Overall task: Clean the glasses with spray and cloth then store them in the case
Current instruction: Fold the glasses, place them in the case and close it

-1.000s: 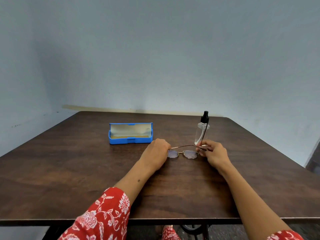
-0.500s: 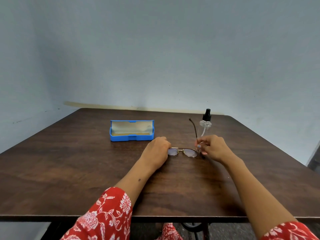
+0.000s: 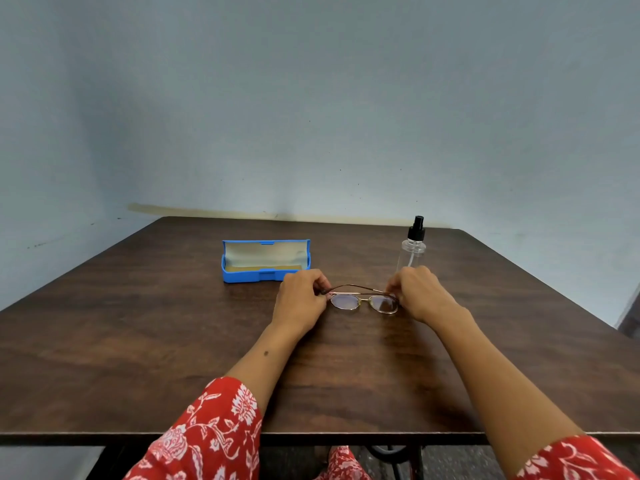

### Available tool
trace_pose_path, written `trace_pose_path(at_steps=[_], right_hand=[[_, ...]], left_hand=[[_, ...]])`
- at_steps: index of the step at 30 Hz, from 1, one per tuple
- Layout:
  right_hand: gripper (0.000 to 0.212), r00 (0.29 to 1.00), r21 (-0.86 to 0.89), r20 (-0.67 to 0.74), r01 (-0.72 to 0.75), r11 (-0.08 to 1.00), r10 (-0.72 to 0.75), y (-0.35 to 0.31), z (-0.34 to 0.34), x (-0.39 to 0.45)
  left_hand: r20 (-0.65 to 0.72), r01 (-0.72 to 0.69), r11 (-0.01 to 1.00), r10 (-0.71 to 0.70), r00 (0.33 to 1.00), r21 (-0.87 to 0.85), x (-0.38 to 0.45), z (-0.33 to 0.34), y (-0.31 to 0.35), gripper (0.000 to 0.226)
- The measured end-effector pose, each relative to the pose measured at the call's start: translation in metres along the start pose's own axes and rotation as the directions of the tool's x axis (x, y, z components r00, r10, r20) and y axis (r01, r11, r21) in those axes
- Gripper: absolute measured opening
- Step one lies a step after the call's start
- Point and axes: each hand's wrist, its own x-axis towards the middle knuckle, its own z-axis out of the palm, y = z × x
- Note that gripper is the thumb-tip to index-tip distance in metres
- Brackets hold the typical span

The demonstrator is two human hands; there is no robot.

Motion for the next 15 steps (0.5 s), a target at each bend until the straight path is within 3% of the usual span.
trace_pose_path(at_steps=[7,15], right_hand=[[0.032,1.0,-0.003,-0.012,-0.012,1.0,0.012,-0.001,0.0,0.002],[0.03,1.0,-0.014,0.0,-0.01,1.0,0.01,-0.001,0.0,0.003]], left_hand=[[0.096,-0.048,0.998,0.044,0.994,0.034,-0.002,-0.009,0.0,0.021],[0.277,-0.035,0.998,0.046,0.96,-0.045,0.004,-0.018,-0.007,0.033]])
